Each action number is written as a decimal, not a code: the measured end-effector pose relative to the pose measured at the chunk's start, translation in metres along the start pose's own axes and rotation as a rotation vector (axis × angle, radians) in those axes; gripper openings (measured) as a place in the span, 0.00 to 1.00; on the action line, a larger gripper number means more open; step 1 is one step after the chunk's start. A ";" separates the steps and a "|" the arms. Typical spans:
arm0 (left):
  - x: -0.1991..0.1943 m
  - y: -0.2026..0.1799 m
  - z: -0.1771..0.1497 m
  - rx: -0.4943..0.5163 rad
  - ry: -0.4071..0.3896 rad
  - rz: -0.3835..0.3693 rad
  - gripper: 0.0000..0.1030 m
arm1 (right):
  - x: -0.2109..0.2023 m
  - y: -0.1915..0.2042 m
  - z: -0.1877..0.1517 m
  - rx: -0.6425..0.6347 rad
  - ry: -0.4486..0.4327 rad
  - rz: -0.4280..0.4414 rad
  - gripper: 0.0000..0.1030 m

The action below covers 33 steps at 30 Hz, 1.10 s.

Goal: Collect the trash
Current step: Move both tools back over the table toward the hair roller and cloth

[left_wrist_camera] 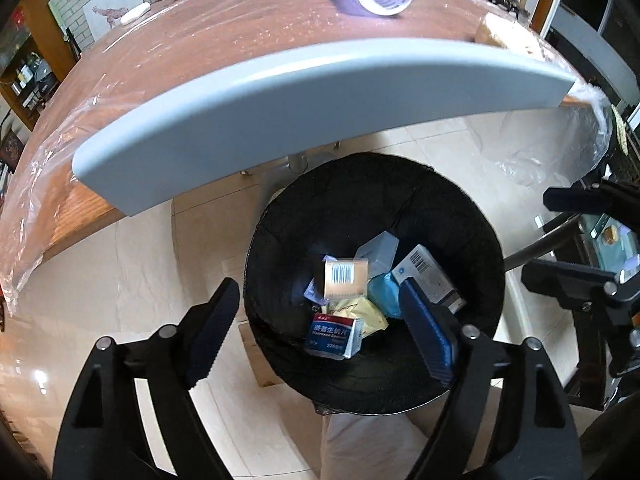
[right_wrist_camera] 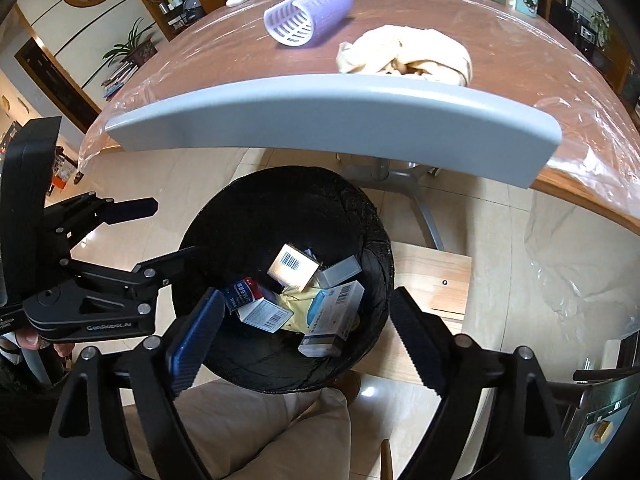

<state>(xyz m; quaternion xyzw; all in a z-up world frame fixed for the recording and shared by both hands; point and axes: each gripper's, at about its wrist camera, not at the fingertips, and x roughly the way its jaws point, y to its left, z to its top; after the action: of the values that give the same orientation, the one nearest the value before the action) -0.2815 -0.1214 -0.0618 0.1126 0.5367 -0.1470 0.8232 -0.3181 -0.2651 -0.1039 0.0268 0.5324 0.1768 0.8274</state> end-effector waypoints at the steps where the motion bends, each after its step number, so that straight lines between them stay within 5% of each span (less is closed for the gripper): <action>1: -0.002 0.001 0.000 -0.008 -0.004 -0.007 0.85 | -0.001 -0.001 0.000 0.002 -0.001 -0.001 0.83; 10: -0.041 0.007 0.002 -0.039 -0.084 -0.038 0.86 | -0.065 0.004 0.003 -0.003 -0.133 -0.045 0.89; 18: -0.105 0.009 0.037 -0.023 -0.272 -0.074 0.97 | -0.117 -0.004 0.037 0.031 -0.275 -0.088 0.96; 24: -0.109 0.002 0.087 0.027 -0.326 -0.039 0.98 | -0.104 -0.017 0.078 0.059 -0.201 -0.124 0.96; 33: -0.075 -0.011 0.157 0.092 -0.203 -0.055 0.98 | -0.065 -0.022 0.100 0.114 -0.042 -0.107 0.96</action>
<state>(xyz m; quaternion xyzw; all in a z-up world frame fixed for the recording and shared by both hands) -0.1802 -0.1763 0.0693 0.1201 0.4462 -0.2048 0.8629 -0.2472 -0.2921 -0.0086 0.0491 0.5249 0.1011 0.8437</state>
